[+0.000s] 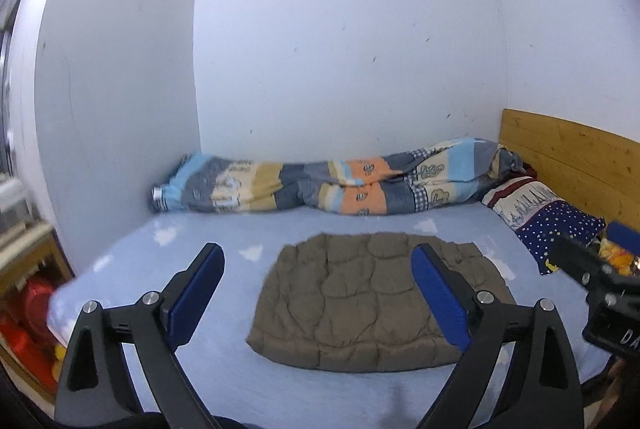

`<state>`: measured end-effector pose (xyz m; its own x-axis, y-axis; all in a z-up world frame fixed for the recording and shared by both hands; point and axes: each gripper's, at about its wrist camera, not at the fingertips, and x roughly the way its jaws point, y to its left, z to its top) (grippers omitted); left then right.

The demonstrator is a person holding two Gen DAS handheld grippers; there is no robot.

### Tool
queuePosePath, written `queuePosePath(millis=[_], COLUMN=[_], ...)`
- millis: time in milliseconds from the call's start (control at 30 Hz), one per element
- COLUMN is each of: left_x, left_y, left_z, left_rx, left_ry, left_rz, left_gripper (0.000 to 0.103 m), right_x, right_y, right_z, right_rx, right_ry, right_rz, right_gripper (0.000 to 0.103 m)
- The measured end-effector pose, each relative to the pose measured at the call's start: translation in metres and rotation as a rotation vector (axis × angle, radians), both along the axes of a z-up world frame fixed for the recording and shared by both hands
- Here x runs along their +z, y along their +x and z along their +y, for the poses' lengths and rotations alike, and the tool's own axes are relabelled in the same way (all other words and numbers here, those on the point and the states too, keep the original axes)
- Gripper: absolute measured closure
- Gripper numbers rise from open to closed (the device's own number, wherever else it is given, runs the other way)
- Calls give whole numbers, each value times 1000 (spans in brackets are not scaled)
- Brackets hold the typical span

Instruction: Fold large clothes

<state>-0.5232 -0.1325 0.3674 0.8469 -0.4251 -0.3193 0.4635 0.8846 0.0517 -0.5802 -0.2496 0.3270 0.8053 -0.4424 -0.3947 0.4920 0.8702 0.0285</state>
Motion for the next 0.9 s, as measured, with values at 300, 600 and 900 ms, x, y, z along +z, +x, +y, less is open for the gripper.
queuePosePath(millis=[300,600,900], left_x=[-5,-29,-50], left_y=[-9,26,45], left_z=[8,2,-2], left_rx=[47,135,126], left_ry=[25,133,163], left_rz=[-13,47,125], left_gripper=[9,9,9], right_x=[22,-4,-21], right_y=[-6,17,35], right_z=[28,34,31], right_rx=[8,-20,-18], right_ry=[-100,-155,-161], right_rz=[0,70,118], right_gripper=[0,0,0])
